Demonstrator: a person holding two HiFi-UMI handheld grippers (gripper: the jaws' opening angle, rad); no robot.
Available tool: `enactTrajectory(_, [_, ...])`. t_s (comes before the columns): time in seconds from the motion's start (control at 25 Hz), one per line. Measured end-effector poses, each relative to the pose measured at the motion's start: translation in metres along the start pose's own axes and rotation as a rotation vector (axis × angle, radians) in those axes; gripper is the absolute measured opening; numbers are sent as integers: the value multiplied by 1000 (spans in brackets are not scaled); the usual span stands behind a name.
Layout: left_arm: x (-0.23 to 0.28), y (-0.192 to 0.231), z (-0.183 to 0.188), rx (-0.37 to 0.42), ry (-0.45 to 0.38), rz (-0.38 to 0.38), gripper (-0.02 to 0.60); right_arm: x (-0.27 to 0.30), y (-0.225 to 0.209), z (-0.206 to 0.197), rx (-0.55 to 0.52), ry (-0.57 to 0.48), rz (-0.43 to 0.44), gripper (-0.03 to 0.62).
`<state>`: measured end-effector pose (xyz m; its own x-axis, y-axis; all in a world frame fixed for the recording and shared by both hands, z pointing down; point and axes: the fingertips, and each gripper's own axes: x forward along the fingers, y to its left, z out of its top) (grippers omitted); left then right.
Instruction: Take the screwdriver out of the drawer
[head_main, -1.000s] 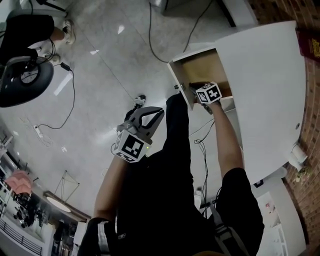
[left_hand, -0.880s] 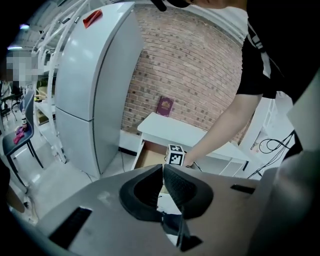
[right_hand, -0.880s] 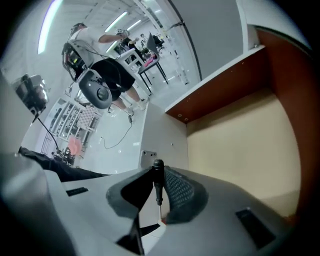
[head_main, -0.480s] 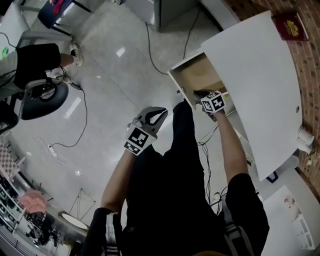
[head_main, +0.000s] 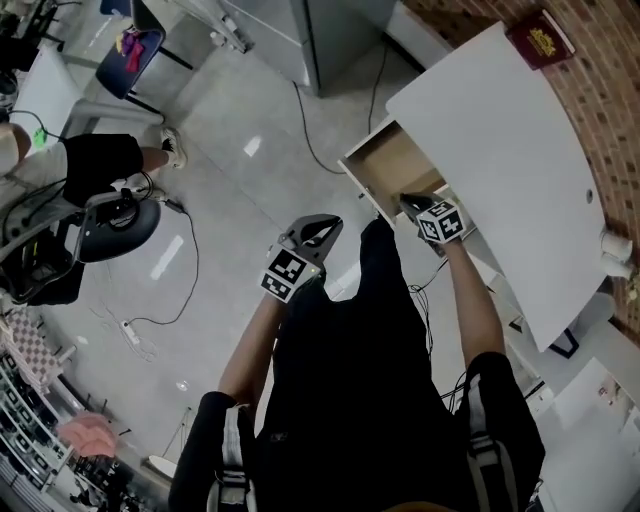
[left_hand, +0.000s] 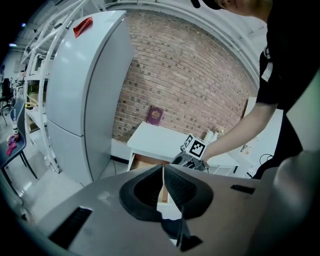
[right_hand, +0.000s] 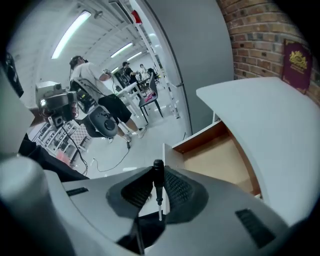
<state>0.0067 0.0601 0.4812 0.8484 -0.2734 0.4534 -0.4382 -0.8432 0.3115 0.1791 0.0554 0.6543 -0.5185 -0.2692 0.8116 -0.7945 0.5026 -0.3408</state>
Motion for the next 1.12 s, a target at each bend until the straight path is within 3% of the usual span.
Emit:
enactTrajectory(0.32, [-13,-10,11,20,-14,-11,21,-48,27,28,-24,-130,-45,121])
enactTrajectory(1.12, [-44,-21,20,131,-41,-108,21,-122,130,49,11,-445,-176,121])
